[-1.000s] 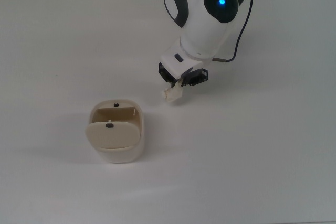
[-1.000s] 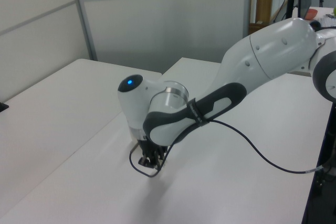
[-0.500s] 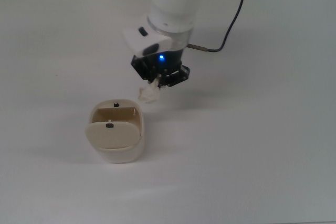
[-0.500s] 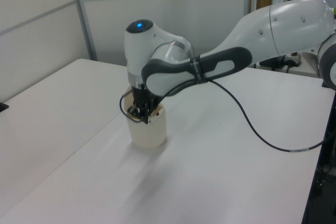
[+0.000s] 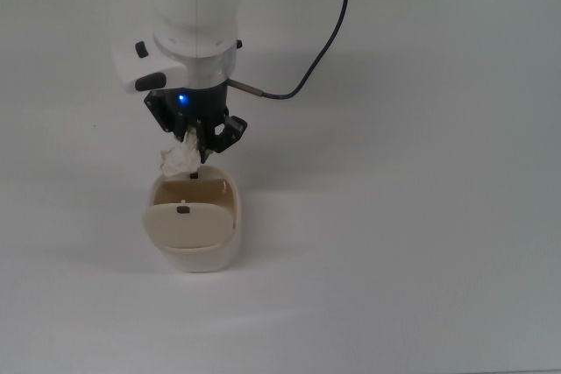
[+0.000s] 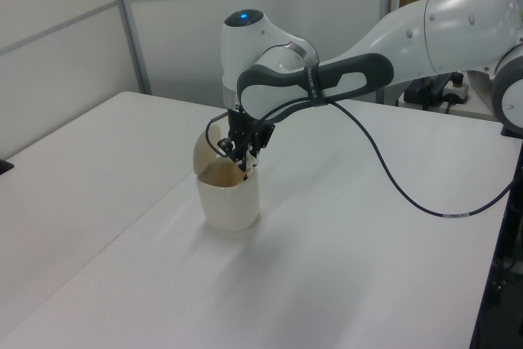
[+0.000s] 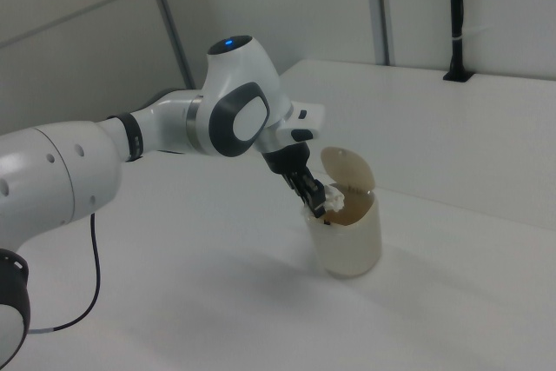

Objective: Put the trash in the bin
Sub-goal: 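Open the gripper to drop the paper ball into the bin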

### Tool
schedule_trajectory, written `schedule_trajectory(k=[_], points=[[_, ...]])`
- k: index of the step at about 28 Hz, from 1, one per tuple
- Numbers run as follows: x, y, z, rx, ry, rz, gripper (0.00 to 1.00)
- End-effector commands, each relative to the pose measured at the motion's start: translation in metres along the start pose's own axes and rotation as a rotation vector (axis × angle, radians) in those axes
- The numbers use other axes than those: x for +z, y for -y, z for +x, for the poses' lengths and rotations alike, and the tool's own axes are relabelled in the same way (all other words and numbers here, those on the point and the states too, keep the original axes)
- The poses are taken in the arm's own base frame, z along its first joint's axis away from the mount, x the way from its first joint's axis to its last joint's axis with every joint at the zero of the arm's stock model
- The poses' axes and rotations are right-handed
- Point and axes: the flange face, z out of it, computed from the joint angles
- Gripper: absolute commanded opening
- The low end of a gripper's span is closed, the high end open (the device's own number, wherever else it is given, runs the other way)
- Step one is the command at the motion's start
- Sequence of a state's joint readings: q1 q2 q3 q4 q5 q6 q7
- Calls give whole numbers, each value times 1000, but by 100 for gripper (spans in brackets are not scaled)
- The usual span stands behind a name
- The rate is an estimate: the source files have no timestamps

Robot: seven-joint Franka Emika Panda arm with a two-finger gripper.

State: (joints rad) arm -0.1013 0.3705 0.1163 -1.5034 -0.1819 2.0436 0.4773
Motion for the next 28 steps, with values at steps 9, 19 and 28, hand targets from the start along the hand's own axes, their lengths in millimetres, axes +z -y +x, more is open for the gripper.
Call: schedule_trajectory(k=[9, 19, 28], points=[[2, 13, 1, 43, -9, 14, 100], [-16, 19, -21, -31, 63, -26, 100], [-67, 5, -49, -188, 186, -40, 100]])
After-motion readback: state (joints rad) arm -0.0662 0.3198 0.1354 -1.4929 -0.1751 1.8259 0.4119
